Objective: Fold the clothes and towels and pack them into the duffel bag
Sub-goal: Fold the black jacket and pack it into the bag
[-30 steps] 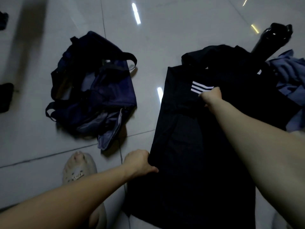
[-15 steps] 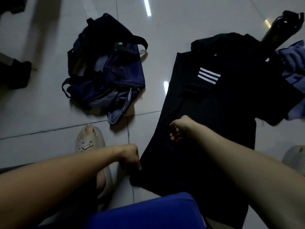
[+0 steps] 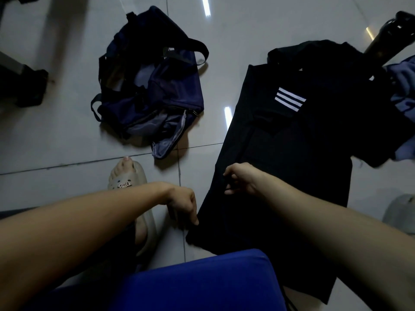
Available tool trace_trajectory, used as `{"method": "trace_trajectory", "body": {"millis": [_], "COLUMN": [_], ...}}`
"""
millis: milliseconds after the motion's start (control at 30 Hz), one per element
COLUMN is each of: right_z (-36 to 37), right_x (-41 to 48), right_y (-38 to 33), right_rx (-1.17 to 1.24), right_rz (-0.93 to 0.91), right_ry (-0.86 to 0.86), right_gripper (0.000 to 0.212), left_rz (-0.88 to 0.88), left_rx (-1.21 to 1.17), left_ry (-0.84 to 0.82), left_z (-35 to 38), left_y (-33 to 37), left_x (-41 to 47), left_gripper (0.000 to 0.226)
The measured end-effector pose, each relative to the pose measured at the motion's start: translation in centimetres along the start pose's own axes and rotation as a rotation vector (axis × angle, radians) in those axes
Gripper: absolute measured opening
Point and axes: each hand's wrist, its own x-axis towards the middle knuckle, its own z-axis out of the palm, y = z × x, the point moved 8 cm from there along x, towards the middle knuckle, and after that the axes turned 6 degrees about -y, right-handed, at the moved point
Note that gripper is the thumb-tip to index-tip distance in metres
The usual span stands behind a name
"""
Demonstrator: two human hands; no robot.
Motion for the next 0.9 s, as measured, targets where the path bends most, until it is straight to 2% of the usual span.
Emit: {"method": "trace_trajectory", "body": {"millis": [100, 167, 233, 333, 400, 467, 533, 633, 733, 767, 900], "right_z": [-0.2, -0.4, -1.0, -1.6, -1.6, -0.7, 0.5, 1.8, 3.0, 3.2, 3.4], "right_x": [-0.6, -0.8, -0.8, -0.9, -0.8, -0.9, -1.2, -1.6, -1.8, -1.9, -2.2], "right_y": [0.4, 0.7, 1.3, 2.4, 3.1, 4.0, 4.8, 5.2, 5.4, 5.5, 5.3], "right_rx": [0.093, 0.125, 0.127, 0.083, 0.001, -0.078, -0.103, 0.000, 0.134, 0.135, 0.094], "right_rz": [0.012, 0.018, 0.032, 0.062, 0.070, 0.108, 0.143, 0.174, 0.221, 0.228, 0.215], "right_ry": [-0.020, -0.017, 0.017, 0.060, 0.049, -0.002, -0.080, -0.180, -0.282, -0.288, -0.286], "right_gripper": [0.011, 0.016, 0.021, 0.016, 0.026, 0.034, 0.029, 0.023, 0.041, 0.045, 0.034], "left_rz": [0.024, 0.074, 0.096, 0.063, 0.010, -0.029, -0.046, -0.083, -0.158, -0.176, -0.113], "left_rx": [0.037, -0.020, -0.134, -0.178, -0.122, -0.079, -0.077, -0.138, -0.124, -0.096, -0.151], "left_ry": [0.242, 0.402, 0.440, 0.399, 0.375, 0.337, 0.289, 0.116, -0.102, -0.123, -0.055], "left_z": [-2.4, -3.8, -3.9, -2.9, -2.0, -1.2, -1.0, -0.8, -0.2, -0.3, -1.0], "left_y": [0.5, 1.3, 1.8, 2.2, 2.2, 2.1, 2.0, 1.3, 0.6, 0.4, 1.1], "left_x": [0.6, 0.7, 1.0, 2.0, 2.7, 3.2, 3.1, 1.9, 0.7, 0.6, 1.6], "left_gripper": [0.025, 0.028, 0.030, 0.038, 0.043, 0.043, 0.041, 0.037, 0.025, 0.023, 0.018]}}
